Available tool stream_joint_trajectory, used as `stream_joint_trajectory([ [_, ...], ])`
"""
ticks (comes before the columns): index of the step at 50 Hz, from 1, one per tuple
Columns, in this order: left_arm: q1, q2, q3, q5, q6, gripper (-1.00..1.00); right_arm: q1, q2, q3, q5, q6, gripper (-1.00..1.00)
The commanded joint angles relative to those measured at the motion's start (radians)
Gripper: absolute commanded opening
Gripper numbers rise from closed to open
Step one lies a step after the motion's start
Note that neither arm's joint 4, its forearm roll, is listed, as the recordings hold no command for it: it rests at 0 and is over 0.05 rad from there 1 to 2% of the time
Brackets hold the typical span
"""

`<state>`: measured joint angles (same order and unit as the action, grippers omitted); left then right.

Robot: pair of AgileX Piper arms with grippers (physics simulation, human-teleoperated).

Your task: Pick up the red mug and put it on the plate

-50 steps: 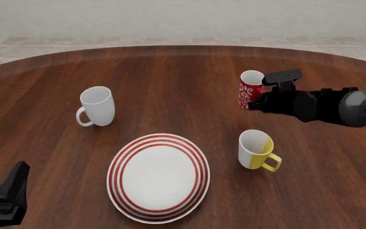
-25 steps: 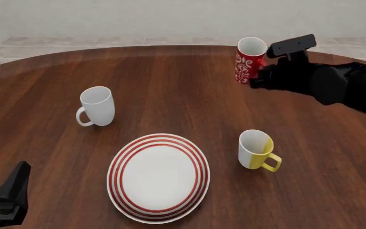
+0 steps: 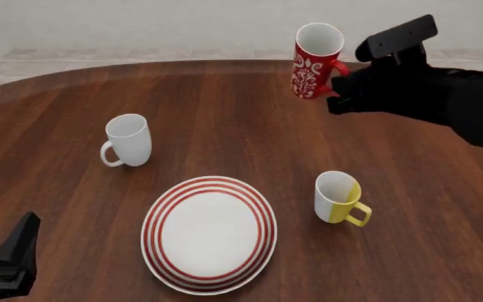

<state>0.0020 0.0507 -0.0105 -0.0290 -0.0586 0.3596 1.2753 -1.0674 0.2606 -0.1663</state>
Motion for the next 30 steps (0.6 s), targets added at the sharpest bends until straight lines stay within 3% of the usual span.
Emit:
stream_joint_trajectory([
  [1, -0.001, -0.013, -0.004, 0.015, 0.001, 1.0, 0.067, -0.077, 0.035, 0.031, -0.006, -1.0],
  [30, -0.001, -0.021, -0.002, 0.021, 0.003, 1.0, 0.232, -0.15, 0.063, 0.099, 0.025, -1.0],
])
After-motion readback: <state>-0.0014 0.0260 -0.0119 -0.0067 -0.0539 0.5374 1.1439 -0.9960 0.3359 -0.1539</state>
